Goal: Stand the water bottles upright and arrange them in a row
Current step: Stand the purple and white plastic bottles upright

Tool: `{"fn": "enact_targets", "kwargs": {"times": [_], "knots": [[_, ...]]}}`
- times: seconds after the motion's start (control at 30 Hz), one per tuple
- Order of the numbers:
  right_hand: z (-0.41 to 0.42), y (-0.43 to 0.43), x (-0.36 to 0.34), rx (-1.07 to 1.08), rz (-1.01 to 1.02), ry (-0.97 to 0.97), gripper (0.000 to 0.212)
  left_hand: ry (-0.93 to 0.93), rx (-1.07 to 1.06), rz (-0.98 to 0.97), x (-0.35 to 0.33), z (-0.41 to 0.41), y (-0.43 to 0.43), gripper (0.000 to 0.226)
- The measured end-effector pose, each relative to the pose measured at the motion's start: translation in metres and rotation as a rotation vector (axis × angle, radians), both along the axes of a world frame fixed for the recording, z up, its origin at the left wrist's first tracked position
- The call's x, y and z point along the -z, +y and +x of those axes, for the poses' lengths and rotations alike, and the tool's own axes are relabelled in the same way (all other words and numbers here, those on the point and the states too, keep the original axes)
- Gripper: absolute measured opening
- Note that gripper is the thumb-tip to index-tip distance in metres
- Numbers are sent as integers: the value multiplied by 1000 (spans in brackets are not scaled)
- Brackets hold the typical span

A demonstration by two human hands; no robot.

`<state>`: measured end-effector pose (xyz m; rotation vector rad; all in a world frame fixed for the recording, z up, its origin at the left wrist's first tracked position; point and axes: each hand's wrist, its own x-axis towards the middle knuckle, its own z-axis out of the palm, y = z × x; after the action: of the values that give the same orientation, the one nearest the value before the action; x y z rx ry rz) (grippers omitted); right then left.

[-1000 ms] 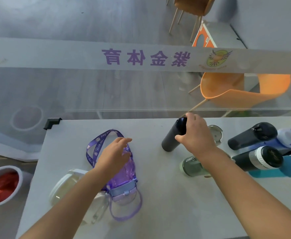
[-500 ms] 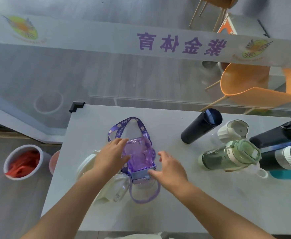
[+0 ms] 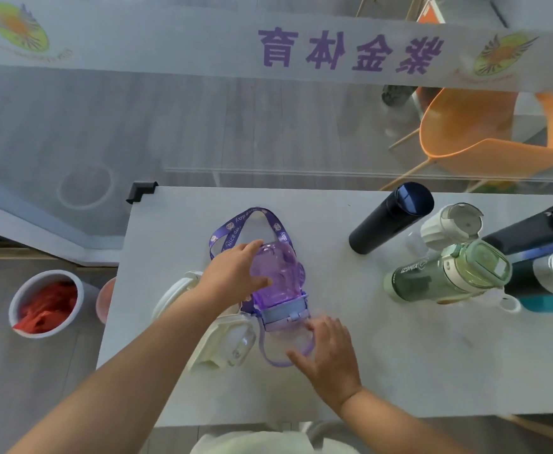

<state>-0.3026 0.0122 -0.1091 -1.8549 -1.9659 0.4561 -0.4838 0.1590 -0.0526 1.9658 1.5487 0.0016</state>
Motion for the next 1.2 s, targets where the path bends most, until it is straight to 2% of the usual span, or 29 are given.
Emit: {"fn": "enact_targets", "kwargs": {"times": [0.07,0.13,0.27,0.4,0.57,0.67,0.9,1.0,1.2], "knots": [[10,-8,8,-167,106,-6,27,-7,-16,1,0,2,2,78],[19,-9,14,-265,111,-73,20,-6,-19,6,0,7,4,78],[28,-4,22,-359,-68,-294,34,-12,-28,16,1,20,12,77],[35,4,15,-297,-124,-434,23,-21,-25,36,3,32,15,76],[50,16,-17,-269,60,-294,16,-58,-29,19,5,35,14,76],[50,39,-48,-289,100,-230,18,-109,-43,-16,2,37,12,71],[44,82,-104,-253,146,67,30,-330,-142,-204,6,33,7,34],[44,96,-110,-259,130,96,35,-355,-131,-202,7,32,4,25],[42,106,-110,-256,94,71,57,-391,-220,-94,2,23,4,27]]}}
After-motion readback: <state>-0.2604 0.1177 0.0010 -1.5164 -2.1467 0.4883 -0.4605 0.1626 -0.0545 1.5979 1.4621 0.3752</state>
